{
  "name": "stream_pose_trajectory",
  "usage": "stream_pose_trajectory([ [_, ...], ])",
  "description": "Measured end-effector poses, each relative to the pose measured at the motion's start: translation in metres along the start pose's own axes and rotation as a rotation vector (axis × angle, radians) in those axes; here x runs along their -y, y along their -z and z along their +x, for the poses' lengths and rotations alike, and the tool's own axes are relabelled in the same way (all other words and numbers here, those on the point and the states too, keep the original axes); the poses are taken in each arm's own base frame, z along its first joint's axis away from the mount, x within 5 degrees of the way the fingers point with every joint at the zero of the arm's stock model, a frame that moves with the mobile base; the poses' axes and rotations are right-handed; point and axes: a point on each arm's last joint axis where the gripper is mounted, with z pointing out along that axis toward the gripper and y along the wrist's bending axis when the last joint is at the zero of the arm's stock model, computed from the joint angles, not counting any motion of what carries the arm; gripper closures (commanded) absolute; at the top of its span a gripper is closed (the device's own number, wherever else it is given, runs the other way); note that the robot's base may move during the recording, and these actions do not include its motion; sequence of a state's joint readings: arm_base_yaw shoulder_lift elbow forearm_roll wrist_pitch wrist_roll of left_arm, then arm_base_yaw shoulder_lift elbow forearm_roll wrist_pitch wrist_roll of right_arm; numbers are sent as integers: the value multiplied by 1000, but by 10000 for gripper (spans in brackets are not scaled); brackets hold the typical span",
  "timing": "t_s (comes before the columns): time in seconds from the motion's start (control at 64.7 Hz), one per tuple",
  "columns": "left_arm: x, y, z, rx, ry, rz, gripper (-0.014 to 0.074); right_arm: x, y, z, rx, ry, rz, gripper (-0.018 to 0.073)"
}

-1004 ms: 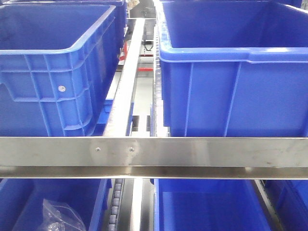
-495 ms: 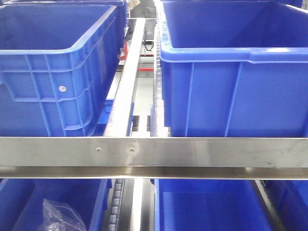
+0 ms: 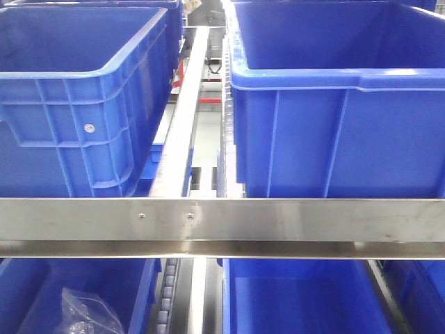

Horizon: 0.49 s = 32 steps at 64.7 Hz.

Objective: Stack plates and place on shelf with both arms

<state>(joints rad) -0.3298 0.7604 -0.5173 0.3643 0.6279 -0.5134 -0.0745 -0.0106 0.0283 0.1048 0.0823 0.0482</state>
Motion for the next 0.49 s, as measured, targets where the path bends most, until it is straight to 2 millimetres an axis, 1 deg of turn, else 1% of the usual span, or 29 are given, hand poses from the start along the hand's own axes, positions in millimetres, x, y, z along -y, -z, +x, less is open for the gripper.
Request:
stream_pose_trajectory([
  [0.17,0,0,0,0,0,0,500,0,0,0,0,0,0,512],
  [0.263,-2,6,-1,43,18,12,500,0,0,0,0,0,0,512],
  [0.34,-5,14,0,143,54,34,500,0,0,0,-2,2,0,512],
  [0.402,-9,21,5,267,79,60,500,0,0,0,-2,2,0,512],
  [0.495,-12,22,24,414,91,98,500,0,0,0,-2,2,0,512],
])
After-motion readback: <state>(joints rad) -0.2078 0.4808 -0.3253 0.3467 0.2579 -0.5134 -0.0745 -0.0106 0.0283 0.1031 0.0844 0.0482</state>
